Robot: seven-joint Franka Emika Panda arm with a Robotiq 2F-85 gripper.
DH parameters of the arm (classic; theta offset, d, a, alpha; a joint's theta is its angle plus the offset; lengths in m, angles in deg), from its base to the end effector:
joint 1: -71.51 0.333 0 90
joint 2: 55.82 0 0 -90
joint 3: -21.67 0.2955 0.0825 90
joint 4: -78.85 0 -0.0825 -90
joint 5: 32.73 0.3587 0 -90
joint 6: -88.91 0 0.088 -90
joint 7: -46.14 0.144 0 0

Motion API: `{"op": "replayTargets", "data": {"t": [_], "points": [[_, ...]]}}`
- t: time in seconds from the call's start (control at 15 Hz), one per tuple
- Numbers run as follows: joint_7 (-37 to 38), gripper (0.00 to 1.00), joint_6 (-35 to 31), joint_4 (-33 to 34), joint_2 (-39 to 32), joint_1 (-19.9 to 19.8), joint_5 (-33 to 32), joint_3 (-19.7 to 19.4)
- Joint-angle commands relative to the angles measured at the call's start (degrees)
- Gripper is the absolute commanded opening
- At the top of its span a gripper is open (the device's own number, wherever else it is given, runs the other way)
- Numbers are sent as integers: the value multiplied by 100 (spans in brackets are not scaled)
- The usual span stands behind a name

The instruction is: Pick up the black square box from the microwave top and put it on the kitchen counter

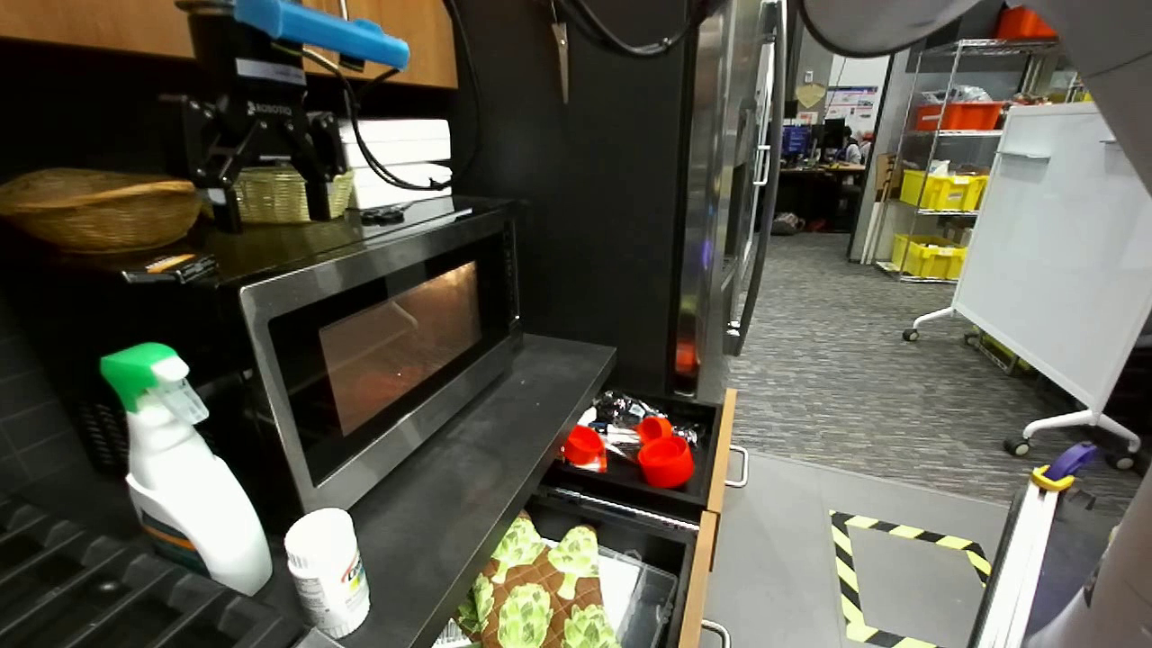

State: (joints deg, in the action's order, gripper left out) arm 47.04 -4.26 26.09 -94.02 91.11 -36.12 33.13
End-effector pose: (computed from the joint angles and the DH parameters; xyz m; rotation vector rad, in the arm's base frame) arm 0.6254 0.3150 0.4553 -2.9779 -0.7338 -0.0467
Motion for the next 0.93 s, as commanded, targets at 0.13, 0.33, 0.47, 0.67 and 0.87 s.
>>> {"op": "replayTargets", "data": {"t": [0.13, 0.33, 0.47, 0.67, 0.87], "points": [[-379, 100, 255, 681, -414, 117, -75, 22], [-549, 100, 310, 836, -547, 170, -76, 35], [-669, 100, 300, 929, -634, 213, -75, 42], [-869, 100, 302, 1079, -772, 286, -88, 40], [-1052, 100, 293, 1209, -888, 367, -114, 22]]}}
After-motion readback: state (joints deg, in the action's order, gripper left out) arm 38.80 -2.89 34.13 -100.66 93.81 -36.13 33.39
